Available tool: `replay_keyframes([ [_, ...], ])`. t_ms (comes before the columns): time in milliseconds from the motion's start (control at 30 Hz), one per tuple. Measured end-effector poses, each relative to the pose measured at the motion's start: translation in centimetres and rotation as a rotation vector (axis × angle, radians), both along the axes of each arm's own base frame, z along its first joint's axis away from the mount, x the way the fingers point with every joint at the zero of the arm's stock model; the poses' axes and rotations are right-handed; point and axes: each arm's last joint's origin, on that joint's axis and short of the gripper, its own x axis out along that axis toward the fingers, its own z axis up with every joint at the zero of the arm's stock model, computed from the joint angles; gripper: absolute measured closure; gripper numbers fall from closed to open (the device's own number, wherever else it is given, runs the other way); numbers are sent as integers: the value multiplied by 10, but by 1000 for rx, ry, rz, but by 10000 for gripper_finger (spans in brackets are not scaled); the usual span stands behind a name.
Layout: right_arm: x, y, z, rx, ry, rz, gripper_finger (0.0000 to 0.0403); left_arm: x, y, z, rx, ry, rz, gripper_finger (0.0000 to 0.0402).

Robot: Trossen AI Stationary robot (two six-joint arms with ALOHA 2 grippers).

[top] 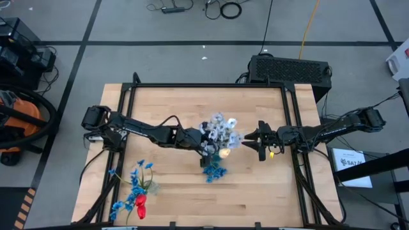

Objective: Sort flowers into vase by color
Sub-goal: Put the blue flowers into the transparent flower vase

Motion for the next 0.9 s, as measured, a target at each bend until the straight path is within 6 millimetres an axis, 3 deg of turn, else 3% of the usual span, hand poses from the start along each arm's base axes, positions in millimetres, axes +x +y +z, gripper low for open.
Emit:
replay_keyframes([
  [600, 0, 0, 0, 45, -2, -11, 271, -7, 4, -2, -11, 87, 7, 242],
  [900, 0, 0, 0, 44, -1, -10, 271, -21, 6, 9, 13, 141, -2, 242],
])
